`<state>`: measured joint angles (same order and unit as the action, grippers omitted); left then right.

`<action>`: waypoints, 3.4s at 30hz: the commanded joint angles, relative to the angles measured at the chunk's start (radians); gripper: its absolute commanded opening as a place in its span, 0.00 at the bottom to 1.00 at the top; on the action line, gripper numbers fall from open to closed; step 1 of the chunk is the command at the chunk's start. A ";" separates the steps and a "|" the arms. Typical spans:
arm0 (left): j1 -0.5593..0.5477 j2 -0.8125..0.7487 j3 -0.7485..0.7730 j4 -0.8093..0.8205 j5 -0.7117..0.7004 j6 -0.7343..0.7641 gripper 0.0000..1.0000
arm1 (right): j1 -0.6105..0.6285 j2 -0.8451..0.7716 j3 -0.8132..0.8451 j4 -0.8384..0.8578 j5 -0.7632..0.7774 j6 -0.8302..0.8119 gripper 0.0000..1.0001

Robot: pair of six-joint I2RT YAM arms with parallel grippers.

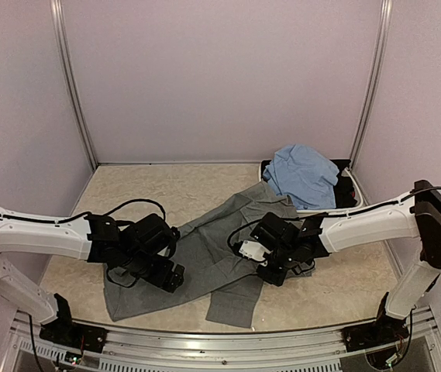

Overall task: Fold and stack the long sleeve shirts
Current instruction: Pick up the 1/3-folded shirt from the center of the board.

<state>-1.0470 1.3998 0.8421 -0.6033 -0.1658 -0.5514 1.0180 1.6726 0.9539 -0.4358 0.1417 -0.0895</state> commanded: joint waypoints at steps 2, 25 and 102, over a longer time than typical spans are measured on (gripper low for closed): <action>-0.011 0.020 -0.005 -0.007 -0.014 0.010 0.95 | -0.027 -0.026 0.020 0.007 -0.077 -0.008 0.25; -0.062 -0.017 0.036 -0.083 -0.001 -0.023 0.96 | -0.063 -0.093 0.083 -0.083 -0.025 0.034 0.00; -0.059 0.134 -0.113 0.147 0.240 0.011 0.19 | -0.234 -0.140 0.341 -0.274 -0.081 -0.006 0.00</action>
<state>-1.1118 1.5101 0.7403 -0.4801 0.0677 -0.5514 0.7929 1.5230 1.2835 -0.6994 0.0631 -0.0895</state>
